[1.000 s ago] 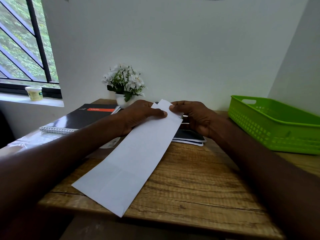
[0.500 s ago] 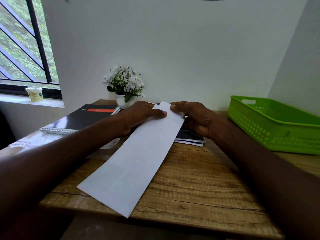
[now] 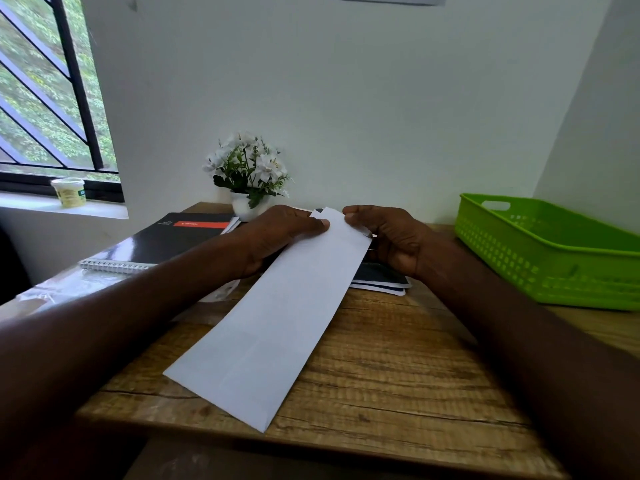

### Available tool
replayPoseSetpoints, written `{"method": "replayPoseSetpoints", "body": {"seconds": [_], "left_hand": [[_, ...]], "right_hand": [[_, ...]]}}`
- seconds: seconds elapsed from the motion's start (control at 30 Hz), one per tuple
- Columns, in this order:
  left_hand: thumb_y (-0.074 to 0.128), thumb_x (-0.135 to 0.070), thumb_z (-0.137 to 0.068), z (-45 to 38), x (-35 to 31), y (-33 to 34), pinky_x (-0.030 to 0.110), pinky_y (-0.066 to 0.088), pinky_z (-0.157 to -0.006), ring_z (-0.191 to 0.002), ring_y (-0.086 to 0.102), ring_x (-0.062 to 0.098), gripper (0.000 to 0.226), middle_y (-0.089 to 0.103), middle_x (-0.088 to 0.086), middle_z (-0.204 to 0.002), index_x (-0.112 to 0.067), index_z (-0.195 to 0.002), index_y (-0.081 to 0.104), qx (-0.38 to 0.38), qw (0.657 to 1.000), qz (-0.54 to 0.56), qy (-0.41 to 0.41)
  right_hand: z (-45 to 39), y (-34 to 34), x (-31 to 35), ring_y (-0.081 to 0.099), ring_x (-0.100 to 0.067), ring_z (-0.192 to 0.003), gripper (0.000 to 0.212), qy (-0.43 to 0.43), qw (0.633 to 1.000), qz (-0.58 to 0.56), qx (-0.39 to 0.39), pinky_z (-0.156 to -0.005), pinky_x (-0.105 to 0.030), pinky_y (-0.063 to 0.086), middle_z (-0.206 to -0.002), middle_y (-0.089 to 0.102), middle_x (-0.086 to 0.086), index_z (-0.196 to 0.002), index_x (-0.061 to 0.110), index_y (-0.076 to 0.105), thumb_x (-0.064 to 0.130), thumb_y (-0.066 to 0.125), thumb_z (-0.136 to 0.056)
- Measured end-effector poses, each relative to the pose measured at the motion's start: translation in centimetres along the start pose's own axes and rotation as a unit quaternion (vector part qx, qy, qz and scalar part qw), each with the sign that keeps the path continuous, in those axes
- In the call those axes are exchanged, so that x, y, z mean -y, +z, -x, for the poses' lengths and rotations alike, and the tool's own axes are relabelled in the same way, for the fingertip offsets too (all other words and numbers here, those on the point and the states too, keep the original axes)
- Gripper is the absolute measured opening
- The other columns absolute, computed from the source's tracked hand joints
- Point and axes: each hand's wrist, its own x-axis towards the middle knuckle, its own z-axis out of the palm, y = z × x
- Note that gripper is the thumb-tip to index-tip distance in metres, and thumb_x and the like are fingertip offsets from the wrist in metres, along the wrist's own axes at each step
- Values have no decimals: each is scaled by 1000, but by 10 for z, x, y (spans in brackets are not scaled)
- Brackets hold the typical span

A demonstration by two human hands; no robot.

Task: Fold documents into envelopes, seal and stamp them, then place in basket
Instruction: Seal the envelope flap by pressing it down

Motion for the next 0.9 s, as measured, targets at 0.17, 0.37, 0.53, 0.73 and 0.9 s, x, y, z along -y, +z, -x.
{"method": "replayPoseSetpoints", "body": {"seconds": [0.17,0.37,0.53,0.73,0.9], "left_hand": [[68,-19,-97,-2,0,1,37,62,-79,-84,75,29,27,77,21,-106,1,-114,73,-2,1000,13,8],[69,-19,-97,-2,0,-1,40,62,-83,-89,75,31,29,76,22,-108,2,-116,73,-7,1000,14,11],[68,-21,-97,-5,1,-1,41,60,-86,-85,74,29,31,76,24,-109,3,-116,73,-19,1000,3,23],[64,-35,-100,-9,1,-3,40,58,-83,-86,72,30,40,76,20,-108,0,-117,72,-72,997,-23,17],[64,-37,-100,-13,0,-3,38,59,-81,-81,71,26,40,76,19,-107,0,-114,73,-115,991,-50,39]], "right_hand": [[0,0,2,68,-17,-72,28,1,999,22,23,-59,-27,57,-96,74,-5,-106,17,76,-2,70,-86],[0,0,0,65,-18,-78,21,6,999,25,28,-66,-28,56,-93,72,-4,-99,17,76,1,69,-88],[2,3,1,67,-21,-78,28,-10,999,23,29,-59,-27,57,-100,74,-7,-104,16,74,-5,71,-86],[3,4,3,58,-21,-84,14,-56,995,76,-19,-67,-28,49,-88,74,1,-94,19,78,9,70,-88],[4,6,2,64,-20,-89,15,-112,981,147,-50,-75,-32,52,-106,78,-6,-94,13,81,17,67,-92]]}}
